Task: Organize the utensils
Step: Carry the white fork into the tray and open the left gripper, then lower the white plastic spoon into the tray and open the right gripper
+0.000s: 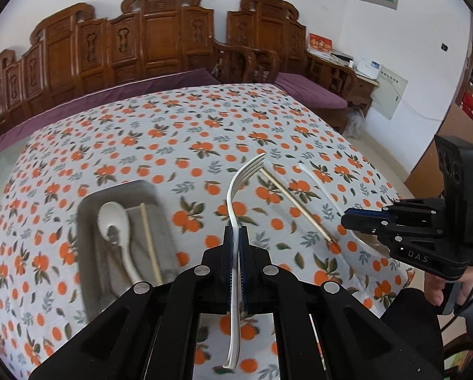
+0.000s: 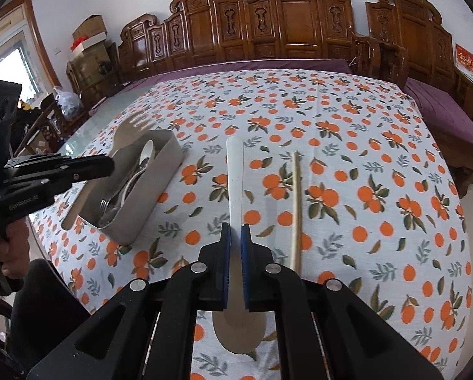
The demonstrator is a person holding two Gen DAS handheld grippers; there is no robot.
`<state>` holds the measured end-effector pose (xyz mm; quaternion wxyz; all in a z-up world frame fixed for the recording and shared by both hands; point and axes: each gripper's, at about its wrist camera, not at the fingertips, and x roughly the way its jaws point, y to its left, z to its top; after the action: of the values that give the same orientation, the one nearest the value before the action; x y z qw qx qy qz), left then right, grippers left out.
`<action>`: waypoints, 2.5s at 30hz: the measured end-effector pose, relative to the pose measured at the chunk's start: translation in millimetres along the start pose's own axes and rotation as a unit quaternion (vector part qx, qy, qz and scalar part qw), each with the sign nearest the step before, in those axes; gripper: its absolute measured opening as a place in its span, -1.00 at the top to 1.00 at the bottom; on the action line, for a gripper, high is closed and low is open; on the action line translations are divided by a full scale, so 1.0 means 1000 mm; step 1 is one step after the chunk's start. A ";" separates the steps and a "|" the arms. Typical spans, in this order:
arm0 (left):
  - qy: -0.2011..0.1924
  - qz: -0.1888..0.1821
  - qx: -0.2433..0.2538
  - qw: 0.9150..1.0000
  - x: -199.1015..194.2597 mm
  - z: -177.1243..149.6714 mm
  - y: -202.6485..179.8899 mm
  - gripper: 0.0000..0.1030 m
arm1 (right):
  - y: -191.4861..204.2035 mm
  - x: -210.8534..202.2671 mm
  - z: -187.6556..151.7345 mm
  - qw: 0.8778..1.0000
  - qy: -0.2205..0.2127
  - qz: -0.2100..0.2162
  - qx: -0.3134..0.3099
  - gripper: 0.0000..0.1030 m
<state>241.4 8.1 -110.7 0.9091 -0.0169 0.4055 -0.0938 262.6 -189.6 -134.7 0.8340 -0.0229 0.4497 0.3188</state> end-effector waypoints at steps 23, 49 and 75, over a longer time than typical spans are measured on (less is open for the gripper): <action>0.051 0.073 -0.085 0.992 0.026 -0.021 0.103 0.95 | 0.031 0.024 0.006 0.999 0.012 0.033 -0.004 0.85; 0.030 0.078 -0.093 0.992 -0.011 -0.032 0.120 0.66 | 0.079 0.032 0.019 0.998 0.026 0.045 -0.036 0.85; -0.010 0.109 -0.125 0.986 -0.073 -0.063 0.150 -0.58 | 0.143 0.083 0.055 0.995 0.040 0.083 -0.040 0.85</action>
<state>171.1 172.0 -115.5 0.9085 -0.0874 0.4047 0.0574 256.8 -15.3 -130.1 0.7848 -0.0317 0.4696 0.4032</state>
